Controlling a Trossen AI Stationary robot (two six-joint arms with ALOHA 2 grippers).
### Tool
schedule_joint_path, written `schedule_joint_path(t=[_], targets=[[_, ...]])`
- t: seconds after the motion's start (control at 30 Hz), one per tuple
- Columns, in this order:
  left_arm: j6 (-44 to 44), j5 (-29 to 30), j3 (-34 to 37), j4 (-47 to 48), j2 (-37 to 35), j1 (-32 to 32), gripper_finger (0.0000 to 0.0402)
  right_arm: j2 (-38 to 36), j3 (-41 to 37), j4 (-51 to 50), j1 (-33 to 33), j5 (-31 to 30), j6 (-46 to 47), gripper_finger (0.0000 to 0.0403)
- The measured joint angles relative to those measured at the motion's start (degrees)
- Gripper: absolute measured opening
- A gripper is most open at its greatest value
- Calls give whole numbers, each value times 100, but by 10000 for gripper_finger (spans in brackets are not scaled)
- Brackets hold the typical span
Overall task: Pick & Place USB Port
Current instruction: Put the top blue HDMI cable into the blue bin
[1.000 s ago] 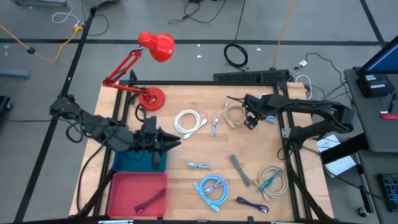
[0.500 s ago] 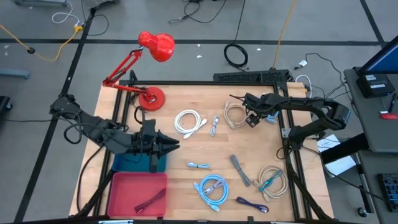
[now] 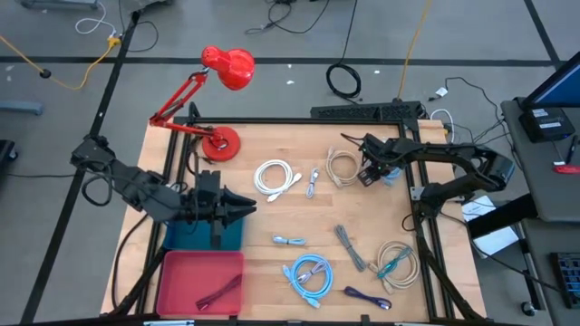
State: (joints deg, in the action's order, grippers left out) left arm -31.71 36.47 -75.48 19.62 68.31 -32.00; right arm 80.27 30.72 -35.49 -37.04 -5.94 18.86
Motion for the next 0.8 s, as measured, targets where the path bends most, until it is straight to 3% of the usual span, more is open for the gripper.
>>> schedule_joint_path(t=[0.07,0.23,0.33,0.43,0.53,0.67,0.8], targets=[[9,3,0,-7,-14,46,78,-51,-3,21,4,99,-4,32],[13,2,0,-14,-17,82,78,-540,172,-312,187,125,278,32],[58,-1,0,-16,-17,78,78,-1139,437,-812,453,306,535,31],[127,6,0,-14,-18,83,78,-1911,939,-506,698,388,993,30],[179,6,0,7,-17,134,78,-2638,1272,266,996,734,1446,30],[150,231,0,229,-17,219,78,-3436,1427,2678,1408,1109,2097,30],[-54,1520,0,1222,-50,253,78,-3744,1429,4907,1778,1467,2767,30]])
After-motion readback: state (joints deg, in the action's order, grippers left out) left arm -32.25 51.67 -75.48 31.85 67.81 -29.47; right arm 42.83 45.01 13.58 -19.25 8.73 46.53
